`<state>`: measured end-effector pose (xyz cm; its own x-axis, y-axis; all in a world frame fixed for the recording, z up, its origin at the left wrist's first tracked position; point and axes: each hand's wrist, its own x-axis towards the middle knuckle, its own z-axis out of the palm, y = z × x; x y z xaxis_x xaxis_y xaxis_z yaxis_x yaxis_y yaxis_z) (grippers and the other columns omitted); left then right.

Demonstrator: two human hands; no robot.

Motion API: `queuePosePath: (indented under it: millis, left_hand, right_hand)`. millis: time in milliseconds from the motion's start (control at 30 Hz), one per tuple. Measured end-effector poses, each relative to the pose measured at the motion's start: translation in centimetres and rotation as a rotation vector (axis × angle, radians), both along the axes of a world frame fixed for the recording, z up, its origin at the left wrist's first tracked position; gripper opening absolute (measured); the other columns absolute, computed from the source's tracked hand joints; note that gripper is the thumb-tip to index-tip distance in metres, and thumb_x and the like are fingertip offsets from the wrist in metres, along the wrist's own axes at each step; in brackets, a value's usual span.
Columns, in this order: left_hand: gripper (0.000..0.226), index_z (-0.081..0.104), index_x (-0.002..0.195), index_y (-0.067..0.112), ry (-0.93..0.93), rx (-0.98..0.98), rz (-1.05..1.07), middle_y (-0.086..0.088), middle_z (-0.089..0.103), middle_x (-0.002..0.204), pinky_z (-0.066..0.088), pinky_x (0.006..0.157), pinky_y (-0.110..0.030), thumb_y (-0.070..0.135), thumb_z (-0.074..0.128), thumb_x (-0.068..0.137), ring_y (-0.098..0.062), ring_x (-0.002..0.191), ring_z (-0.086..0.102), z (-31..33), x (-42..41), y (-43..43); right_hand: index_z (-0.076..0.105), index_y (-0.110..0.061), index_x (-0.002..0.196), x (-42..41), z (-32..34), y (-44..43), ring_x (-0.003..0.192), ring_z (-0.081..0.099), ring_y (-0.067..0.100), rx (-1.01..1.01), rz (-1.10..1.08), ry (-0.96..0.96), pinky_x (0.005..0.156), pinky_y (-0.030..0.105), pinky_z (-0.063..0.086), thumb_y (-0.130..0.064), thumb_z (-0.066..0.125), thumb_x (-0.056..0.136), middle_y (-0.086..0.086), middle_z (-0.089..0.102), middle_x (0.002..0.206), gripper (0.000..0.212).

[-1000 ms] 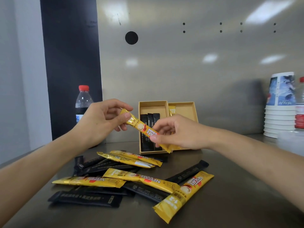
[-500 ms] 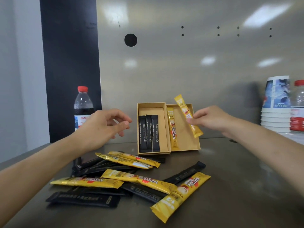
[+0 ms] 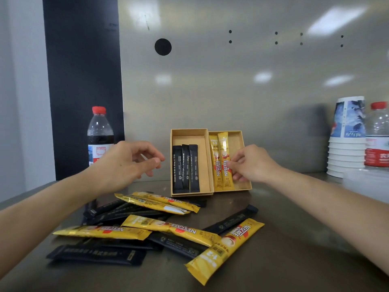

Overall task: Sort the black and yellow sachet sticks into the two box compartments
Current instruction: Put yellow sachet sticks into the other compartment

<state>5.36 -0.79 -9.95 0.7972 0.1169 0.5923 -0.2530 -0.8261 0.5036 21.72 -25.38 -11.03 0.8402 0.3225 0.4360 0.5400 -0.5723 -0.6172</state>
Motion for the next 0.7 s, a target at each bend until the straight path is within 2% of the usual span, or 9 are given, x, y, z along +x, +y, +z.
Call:
queuePosePath:
  millis: [100,167,300,400,567,633,700]
  left_hand:
    - [0.011,0.074,0.096,0.027,0.006,0.008,-0.004,0.010,0.077,0.090,0.061,0.077,-0.043,0.021,0.065,0.095,-0.009,0.077,0.073,-0.1,0.0,0.0]
    - [0.011,0.074,0.096,0.027,0.015,0.021,-0.007,0.010,0.077,0.090,0.061,0.077,-0.042,0.021,0.065,0.095,-0.008,0.076,0.073,-0.2,0.1,0.0]
    - [0.011,0.074,0.095,0.028,0.031,0.051,-0.009,0.006,0.077,0.090,0.059,0.078,-0.036,0.021,0.066,0.095,-0.007,0.075,0.073,-0.4,0.3,0.1]
    - [0.011,0.073,0.093,0.034,0.047,0.139,0.022,0.009,0.076,0.089,0.056,0.076,-0.027,0.025,0.066,0.095,-0.001,0.078,0.070,-0.5,0.2,0.4]
    - [0.007,0.071,0.098,0.037,0.126,0.361,0.064,0.017,0.071,0.095,0.047,0.074,-0.015,0.034,0.067,0.094,0.008,0.092,0.062,-0.9,0.0,0.8]
    - [0.013,0.071,0.105,0.036,0.194,0.419,0.047,0.018,0.071,0.100,0.047,0.074,-0.012,0.039,0.064,0.095,0.011,0.093,0.061,-1.0,0.0,0.9]
    - [0.025,0.071,0.113,0.034,0.284,0.453,0.025,0.019,0.071,0.107,0.047,0.081,-0.013,0.047,0.059,0.095,0.012,0.097,0.061,-1.1,0.0,0.9]
  right_hand:
    - [0.070,-0.012,0.095,0.1,-0.3,0.2,0.061,0.071,0.012,-0.002,-0.009,-0.036,0.056,0.022,0.060,-0.022,0.066,0.095,0.007,0.074,0.079,0.011]
    - [0.071,-0.011,0.094,0.1,-0.6,0.3,0.060,0.071,0.012,0.001,-0.027,-0.063,0.058,0.024,0.060,-0.021,0.067,0.095,0.006,0.074,0.078,0.011]
    - [0.068,-0.016,0.076,0.1,-1.0,0.5,0.062,0.072,0.013,-0.038,-0.049,-0.157,0.084,0.039,0.061,-0.022,0.068,0.094,0.007,0.075,0.070,0.020]
    - [0.066,-0.018,0.069,-0.1,-1.1,0.6,0.062,0.069,0.012,-0.064,-0.056,-0.185,0.089,0.041,0.059,-0.024,0.067,0.095,0.007,0.074,0.065,0.026]
    - [0.067,-0.015,0.072,-0.4,-0.6,0.3,0.044,0.065,0.005,-0.080,-0.077,-0.221,0.083,0.033,0.059,-0.030,0.059,0.099,0.003,0.071,0.055,0.032]
    - [0.068,-0.013,0.074,-0.6,-0.1,0.1,0.042,0.065,0.006,-0.059,-0.086,-0.291,0.072,0.027,0.058,-0.029,0.058,0.099,0.001,0.068,0.054,0.031]
    - [0.068,-0.011,0.072,-1.0,0.6,0.0,0.046,0.063,0.008,-0.050,-0.065,-0.379,0.061,0.023,0.052,-0.026,0.061,0.096,0.000,0.066,0.055,0.029]
